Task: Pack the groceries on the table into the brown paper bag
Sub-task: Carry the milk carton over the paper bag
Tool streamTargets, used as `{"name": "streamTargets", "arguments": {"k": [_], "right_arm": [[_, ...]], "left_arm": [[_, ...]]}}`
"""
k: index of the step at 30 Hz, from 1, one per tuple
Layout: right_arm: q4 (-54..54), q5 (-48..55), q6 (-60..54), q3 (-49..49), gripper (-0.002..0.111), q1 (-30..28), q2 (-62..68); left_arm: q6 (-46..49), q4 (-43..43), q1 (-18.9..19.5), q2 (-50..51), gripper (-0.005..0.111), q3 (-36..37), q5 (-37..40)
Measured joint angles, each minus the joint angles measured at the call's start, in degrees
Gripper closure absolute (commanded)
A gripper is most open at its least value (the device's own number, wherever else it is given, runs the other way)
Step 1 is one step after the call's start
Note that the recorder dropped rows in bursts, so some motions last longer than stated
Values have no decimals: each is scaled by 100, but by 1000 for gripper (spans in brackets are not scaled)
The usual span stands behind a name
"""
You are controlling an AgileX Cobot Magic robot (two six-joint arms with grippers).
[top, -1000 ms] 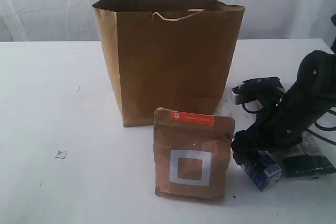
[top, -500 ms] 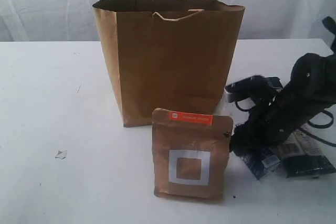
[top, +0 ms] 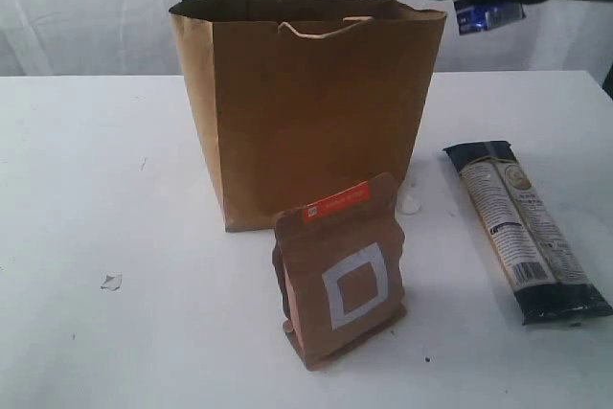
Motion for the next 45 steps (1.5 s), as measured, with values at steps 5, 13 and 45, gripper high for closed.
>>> {"name": "streamTargets", "arguments": {"k": [5, 13, 45], "right_arm": [[0, -251, 286, -531, 108, 0, 502], [0, -385, 502, -1397, 108, 105, 1212], [-12, -207, 502, -2066, 108, 471, 2404]], "left_arm": [[0, 0, 0, 0, 72, 0, 0], [0, 0, 0, 0, 72, 0, 0], [0, 0, 0, 0, 72, 0, 0]]}}
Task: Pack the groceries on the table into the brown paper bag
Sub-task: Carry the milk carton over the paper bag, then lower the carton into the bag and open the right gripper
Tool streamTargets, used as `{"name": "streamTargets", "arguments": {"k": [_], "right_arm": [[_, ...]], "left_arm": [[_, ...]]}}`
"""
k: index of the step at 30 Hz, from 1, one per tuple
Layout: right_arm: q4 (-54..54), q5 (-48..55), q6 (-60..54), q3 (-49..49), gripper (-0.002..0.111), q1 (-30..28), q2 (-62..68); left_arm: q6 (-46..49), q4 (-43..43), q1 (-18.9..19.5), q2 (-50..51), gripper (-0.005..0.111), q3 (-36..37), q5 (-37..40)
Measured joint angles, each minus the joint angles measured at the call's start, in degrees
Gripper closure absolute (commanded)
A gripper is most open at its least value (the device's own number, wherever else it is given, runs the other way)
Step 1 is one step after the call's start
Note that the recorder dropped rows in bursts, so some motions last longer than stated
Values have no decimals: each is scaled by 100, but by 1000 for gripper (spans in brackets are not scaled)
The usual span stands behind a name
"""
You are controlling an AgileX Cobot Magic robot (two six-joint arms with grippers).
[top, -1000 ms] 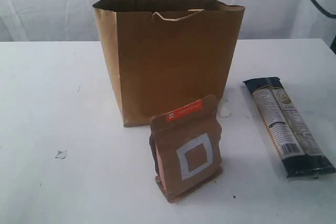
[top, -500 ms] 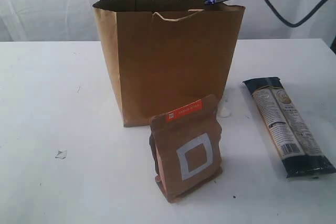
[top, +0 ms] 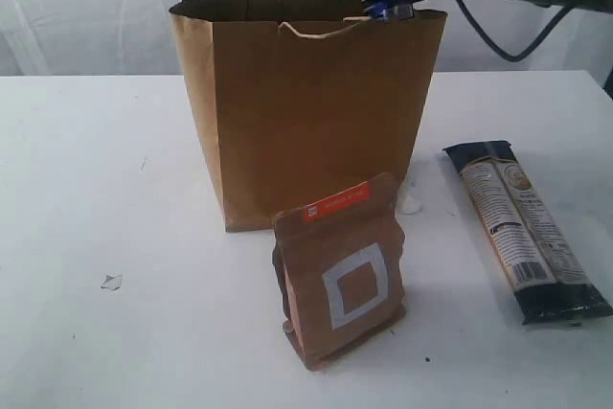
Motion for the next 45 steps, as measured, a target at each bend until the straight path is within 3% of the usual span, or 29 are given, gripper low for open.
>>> {"name": "streamTargets", "arguments": {"k": [45], "right_arm": [[-9, 89, -310, -341, 108, 969, 2]], "left_arm": [[0, 0, 0, 0, 72, 0, 0]]}}
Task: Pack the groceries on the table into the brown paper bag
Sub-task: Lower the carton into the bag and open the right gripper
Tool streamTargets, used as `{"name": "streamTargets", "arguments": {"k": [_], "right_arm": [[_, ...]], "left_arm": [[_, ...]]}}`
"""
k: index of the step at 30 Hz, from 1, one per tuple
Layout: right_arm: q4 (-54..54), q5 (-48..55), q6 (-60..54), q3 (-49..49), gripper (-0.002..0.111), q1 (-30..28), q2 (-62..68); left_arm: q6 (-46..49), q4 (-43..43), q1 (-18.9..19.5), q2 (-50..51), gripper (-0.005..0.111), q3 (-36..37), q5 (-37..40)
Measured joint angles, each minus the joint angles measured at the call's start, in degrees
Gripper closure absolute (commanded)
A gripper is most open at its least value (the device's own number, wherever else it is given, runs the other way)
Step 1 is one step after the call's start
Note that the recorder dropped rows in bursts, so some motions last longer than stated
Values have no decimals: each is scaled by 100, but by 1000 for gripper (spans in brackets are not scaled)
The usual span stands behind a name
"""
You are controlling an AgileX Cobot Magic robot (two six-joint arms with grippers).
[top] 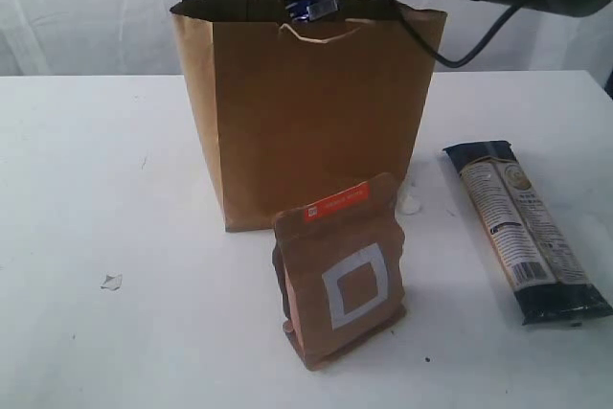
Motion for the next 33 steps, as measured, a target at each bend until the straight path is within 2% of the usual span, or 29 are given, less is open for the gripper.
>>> {"name": "streamTargets", "arguments": {"k": [33], "right_arm": [[0, 23, -295, -983, 108, 591, 953]], "left_arm": [[0, 0, 0, 0, 72, 0, 0]]}}
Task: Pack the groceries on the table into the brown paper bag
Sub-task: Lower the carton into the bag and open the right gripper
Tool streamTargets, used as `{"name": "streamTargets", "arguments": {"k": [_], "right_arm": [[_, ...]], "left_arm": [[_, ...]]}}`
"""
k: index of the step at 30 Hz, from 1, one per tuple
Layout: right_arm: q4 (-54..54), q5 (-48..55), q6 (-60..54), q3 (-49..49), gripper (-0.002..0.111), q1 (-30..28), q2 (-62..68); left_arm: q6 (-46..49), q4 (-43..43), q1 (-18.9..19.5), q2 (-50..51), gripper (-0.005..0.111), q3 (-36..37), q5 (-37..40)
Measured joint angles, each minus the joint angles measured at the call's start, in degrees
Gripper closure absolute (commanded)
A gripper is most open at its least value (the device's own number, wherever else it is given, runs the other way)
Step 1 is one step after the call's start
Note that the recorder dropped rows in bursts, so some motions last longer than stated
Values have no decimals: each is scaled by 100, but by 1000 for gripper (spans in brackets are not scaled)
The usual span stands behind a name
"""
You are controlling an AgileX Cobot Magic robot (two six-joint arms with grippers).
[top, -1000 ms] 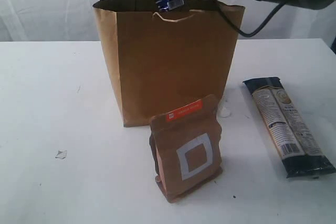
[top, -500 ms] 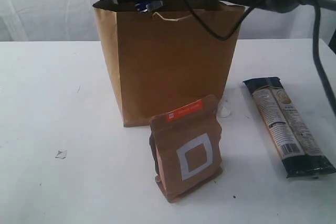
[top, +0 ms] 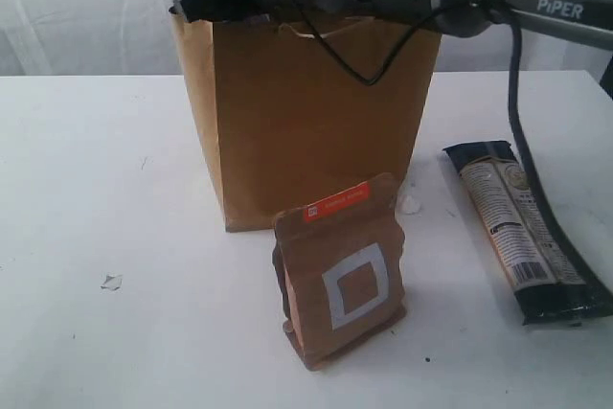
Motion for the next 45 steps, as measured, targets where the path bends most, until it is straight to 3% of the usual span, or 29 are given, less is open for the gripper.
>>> {"name": "streamTargets", "arguments": {"k": [6, 13, 16, 30, 45], "right_arm": [[0, 3, 0, -47, 104, 22, 71], [12, 56, 0, -102, 56, 76, 71], [24, 120, 0, -123, 48, 98, 60], [24, 399, 0, -4, 46, 133, -358], [13, -159, 22, 1886, 46, -209, -1945]], "left_arm": [[0, 0, 0, 0, 72, 0, 0], [0, 0, 0, 0, 72, 0, 0], [0, 0, 0, 0, 72, 0, 0], [0, 0, 0, 0, 72, 0, 0], [0, 0, 0, 0, 72, 0, 0]]}}
